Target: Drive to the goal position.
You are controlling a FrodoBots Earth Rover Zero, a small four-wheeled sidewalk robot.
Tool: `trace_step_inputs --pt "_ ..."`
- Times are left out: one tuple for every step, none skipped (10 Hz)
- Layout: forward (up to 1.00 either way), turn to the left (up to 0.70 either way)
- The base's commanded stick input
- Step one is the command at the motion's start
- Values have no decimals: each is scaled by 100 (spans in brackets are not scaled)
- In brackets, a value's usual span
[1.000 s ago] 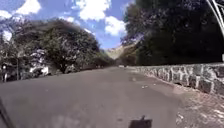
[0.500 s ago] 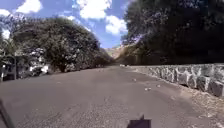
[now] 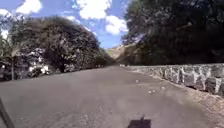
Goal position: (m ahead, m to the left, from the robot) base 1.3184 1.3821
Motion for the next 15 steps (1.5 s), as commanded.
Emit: trace_step_inputs --pt "50 0" --pt "50 0" --pt "50 0" --pt "50 0" --pt "50 0" --pt "50 0" --pt "50 0" --pt "50 0" --pt "50 0" --pt "50 0" --pt "50 0" --pt "50 0" --pt "50 0" --pt "50 0" --pt "50 0"
